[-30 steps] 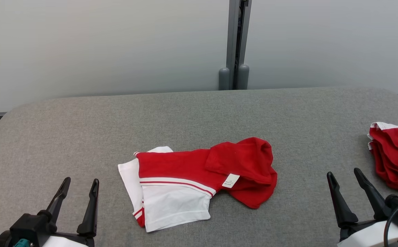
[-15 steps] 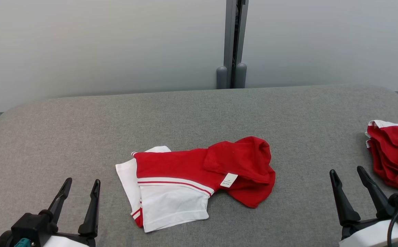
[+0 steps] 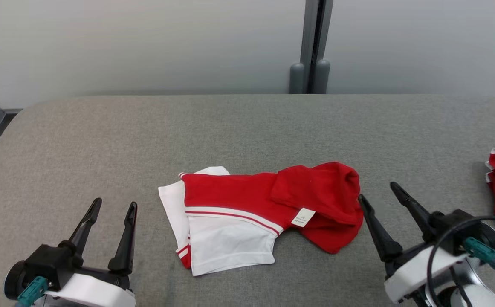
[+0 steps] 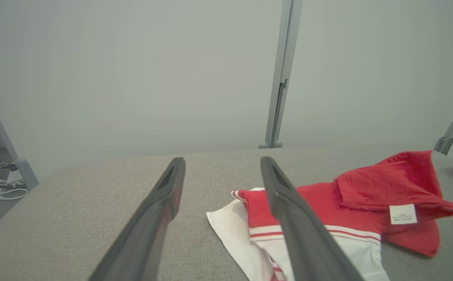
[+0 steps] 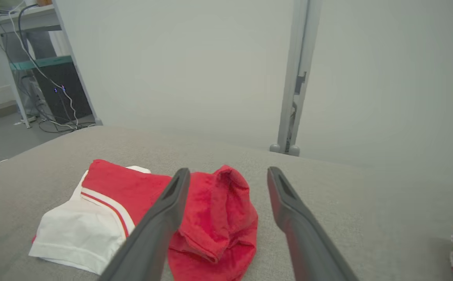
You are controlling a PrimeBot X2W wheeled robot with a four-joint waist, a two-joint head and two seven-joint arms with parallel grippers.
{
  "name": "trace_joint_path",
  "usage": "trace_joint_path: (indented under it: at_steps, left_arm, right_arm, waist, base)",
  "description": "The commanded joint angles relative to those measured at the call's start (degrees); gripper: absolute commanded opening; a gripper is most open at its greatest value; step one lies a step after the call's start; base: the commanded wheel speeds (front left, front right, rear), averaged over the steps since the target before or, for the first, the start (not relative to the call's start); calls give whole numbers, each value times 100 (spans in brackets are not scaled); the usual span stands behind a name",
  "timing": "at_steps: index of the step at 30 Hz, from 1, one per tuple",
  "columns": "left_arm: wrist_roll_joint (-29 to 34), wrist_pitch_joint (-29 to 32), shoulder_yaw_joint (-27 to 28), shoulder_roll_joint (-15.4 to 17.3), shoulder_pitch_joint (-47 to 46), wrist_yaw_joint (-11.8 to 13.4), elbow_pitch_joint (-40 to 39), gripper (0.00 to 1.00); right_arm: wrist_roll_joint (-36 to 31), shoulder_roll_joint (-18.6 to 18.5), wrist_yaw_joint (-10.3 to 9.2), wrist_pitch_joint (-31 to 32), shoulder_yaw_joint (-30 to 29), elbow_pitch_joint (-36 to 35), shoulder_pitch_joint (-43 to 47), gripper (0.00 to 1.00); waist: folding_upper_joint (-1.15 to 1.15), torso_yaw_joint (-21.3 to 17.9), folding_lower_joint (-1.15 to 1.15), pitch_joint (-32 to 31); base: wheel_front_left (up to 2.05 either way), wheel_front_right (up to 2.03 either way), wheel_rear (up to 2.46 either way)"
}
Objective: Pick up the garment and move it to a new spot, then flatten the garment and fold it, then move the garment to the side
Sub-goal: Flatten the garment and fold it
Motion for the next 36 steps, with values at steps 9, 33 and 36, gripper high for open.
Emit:
trace_joint_path:
  at_steps: [9, 33, 36]
  left_arm:
    - [91, -328, -160, -210, -631, -149, 456, 100]
    - [297, -629, -115, -586, -1218, -436, 1239, 100]
    - [341, -630, -53, -572, -1177, -442, 1235, 100]
  right_arm:
    - [79, -616, 0, 532, 1663, 775, -1507, 100]
    - [517, -893, 0, 201, 2417, 2632, -2832, 0]
    - [581, -811, 0, 9, 2097, 2565, -2769, 0]
  waist:
    - [0, 683, 0, 763]
    - [0, 879, 0, 1138]
    - [0, 786, 0, 1093]
  base:
    - [0, 0, 0]
    - [0, 0, 0]
    - [0, 0, 0]
